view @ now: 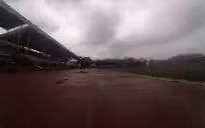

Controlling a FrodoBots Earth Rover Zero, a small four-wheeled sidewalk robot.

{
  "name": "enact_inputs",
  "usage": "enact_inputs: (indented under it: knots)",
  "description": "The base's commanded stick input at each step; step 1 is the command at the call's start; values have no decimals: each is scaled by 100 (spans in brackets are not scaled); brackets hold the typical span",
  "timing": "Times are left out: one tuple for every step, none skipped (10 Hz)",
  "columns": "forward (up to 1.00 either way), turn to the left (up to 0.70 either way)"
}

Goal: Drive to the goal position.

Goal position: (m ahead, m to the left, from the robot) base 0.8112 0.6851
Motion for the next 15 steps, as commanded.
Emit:
enact_inputs:
  knots:
    - [50,0]
    - [50,0]
    - [50,0]
    - [50,0]
    - [50,0]
    - [50,0]
    - [50,0]
    - [50,0]
    - [50,0]
    - [50,0]
    - [50,0]
    - [50,0]
    - [50,0]
    - [50,0]
    - [50,0]
